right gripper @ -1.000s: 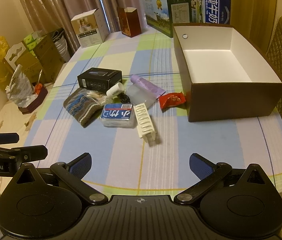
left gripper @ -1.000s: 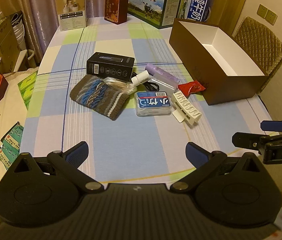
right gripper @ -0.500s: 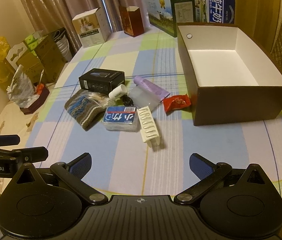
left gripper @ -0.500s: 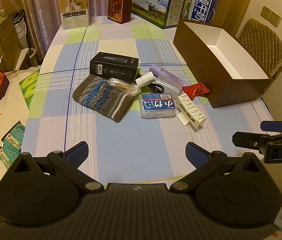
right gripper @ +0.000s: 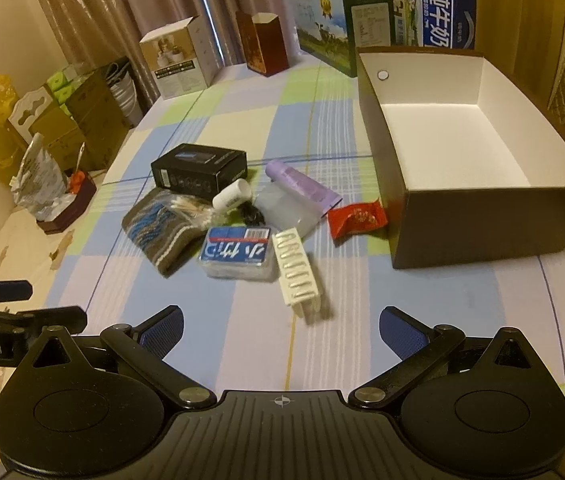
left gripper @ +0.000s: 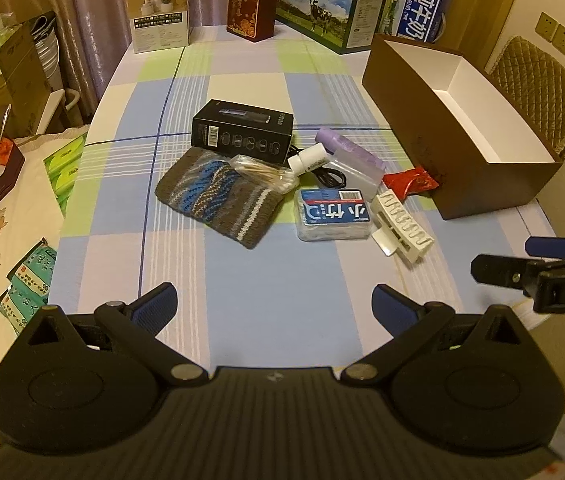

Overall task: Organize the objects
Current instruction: 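Reach the right tool to the white plastic rack and close on it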

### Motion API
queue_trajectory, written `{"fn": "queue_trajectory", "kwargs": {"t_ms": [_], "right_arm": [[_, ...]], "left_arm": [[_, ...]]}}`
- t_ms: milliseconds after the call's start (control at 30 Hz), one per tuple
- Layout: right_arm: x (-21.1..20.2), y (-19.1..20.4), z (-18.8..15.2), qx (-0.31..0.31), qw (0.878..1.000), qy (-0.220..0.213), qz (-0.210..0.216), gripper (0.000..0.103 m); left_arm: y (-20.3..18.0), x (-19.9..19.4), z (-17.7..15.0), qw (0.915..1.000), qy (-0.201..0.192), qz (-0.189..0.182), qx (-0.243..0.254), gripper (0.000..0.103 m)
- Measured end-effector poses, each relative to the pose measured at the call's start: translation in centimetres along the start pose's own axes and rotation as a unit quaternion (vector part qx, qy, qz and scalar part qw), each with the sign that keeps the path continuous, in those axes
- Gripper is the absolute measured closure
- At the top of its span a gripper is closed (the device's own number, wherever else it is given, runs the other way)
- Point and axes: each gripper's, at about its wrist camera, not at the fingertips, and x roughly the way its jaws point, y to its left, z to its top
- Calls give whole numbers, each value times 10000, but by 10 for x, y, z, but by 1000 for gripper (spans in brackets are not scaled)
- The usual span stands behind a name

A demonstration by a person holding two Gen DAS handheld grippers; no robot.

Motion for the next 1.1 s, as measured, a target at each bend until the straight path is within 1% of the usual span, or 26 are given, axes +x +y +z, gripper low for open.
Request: {"fn": "queue_trajectory", "kwargs": {"t_ms": [200,467,500,533,567,600,767,1067,1100], "right_arm": [[16,-5,10,-17,10000,-53,-26,2],[44,-6,18,-337,9994,-36,-31,3],[47,-6,18,-396,9992,-35,-35,5],[50,-5,18,-451,9990,-16,-50,12],[55,-6,19,-499,9988,12,-25,18],[59,-6,19,-530,9986,30,14,20],[83,-6,19,-644,9978,175,57,36],[123,-9,21,-700,9967,411,-33,54],[126,-9,22,-711,9965,434,-44,55]], "left_arm": [[5,11,6,9999,66,77,4,1],[14,28,14,9997,162,203,-34,1],[16,31,15,9996,175,225,-32,1],[17,33,16,9995,183,241,-34,1],[18,35,18,9995,192,253,-39,1],[19,37,19,9994,203,264,-45,1],[24,51,23,9991,263,323,-58,1],[30,77,25,9983,420,384,-89,1],[31,79,25,9983,429,383,-97,1]]}}
